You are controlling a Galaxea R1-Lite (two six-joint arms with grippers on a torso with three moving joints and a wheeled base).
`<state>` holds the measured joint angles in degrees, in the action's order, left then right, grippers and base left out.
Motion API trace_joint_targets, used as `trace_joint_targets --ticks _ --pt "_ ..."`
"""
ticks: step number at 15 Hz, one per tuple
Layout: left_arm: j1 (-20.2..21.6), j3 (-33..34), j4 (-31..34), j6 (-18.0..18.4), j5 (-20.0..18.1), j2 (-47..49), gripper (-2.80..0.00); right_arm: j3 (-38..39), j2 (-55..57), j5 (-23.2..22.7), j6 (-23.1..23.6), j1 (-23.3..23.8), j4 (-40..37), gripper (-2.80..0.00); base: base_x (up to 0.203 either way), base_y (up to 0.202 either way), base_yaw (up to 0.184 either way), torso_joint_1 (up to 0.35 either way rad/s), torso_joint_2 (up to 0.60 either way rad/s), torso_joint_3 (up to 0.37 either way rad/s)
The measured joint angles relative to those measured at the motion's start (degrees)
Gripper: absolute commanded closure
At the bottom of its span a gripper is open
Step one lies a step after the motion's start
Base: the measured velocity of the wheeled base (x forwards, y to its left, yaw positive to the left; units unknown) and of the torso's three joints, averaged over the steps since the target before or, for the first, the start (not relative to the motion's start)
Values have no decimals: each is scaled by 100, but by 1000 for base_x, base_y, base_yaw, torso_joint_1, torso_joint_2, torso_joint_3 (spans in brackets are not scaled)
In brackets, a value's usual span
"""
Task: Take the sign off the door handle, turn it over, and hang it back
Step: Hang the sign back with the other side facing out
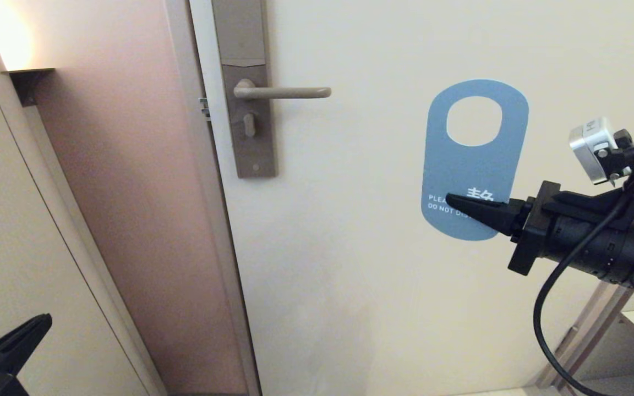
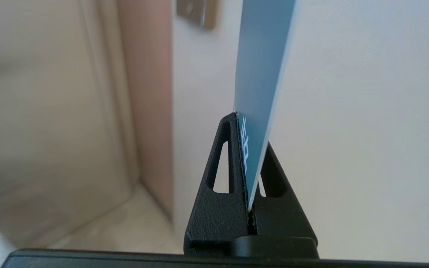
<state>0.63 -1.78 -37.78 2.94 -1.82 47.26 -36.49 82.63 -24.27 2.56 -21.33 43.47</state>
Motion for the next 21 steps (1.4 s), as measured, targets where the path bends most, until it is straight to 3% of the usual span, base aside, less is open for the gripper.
trace_joint_targets --ticks 3,9,16,21 --pt "46 118 518 -38 9 -680 0 -190 286 269 -6 30 349 0 0 0 0 0 0 0" --pt "193 143 2555 -74 130 -2774 0 -598 812 294 2 8 569 0 0 0 0 0 0 0" --pt "-15 101 3432 -35 130 -4289 0 -1477 1543 478 -13 -370 582 0 0 0 0 0 0 0" --pt "-47 62 3405 -77 131 -4689 0 -1847 1873 562 -39 -473 584 0 0 0 0 0 0 0"
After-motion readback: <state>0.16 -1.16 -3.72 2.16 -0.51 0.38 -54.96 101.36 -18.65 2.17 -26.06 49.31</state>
